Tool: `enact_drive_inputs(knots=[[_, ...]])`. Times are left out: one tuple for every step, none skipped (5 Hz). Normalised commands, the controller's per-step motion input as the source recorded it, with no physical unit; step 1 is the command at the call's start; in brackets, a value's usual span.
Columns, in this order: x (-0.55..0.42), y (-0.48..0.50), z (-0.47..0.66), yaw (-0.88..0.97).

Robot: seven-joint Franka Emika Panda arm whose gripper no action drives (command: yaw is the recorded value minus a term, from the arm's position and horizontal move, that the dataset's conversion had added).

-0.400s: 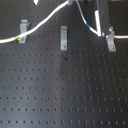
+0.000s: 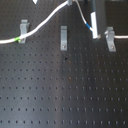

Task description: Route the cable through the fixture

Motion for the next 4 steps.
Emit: enact_drive_inputs(knots=[[-0.001,0.000,0.11,1.00],[-0.001,0.000,0.11,1.00],[0.000,0.000,0.10,1.00],[0.000,0.000,0.10,1.00]])
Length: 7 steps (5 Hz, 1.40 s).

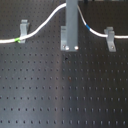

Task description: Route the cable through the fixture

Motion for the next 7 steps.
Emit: enact_drive_inputs(knots=[[-0.124,0.002,0.11,0.88],[-0.280,-0.086,0.15,0.65],[-0.419,-0.192,0.19,0.39],[-0.345,-0.204,0.18,0.31],[-0.041,-0.116,0.36,-0.26],[-0.010,0.005,0.06,-0.03],[-0.004,0.160,0.42,-0.02]])
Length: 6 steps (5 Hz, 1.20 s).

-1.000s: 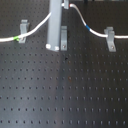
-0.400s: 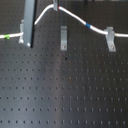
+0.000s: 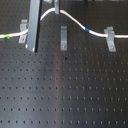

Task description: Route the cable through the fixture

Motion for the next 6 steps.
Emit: enact_drive_inputs(knots=[[-0.095,0.249,0.62,-0.02],[0.004,0.012,0.00,0.00],[0.013,0.202,0.00,0.00],[-0.027,0.225,0.01,0.15],[-0.018,0.008,0.14,0.00],[0.000,0.000,0.01,0.00]])
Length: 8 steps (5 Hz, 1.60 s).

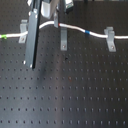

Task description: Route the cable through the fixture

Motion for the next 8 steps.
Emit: enact_drive_inputs(knots=[[-0.059,0.025,0.27,0.00],[0.019,0.101,0.09,-0.01],[-0.027,0.073,0.00,0.00],[0.108,0.276,0.25,0.00],[-0.288,0.277,0.58,0.04],[-0.048,0.019,0.02,0.01],[0.000,-0.004,0.15,0.00],[-0.143,-0.368,0.44,-0.21]])
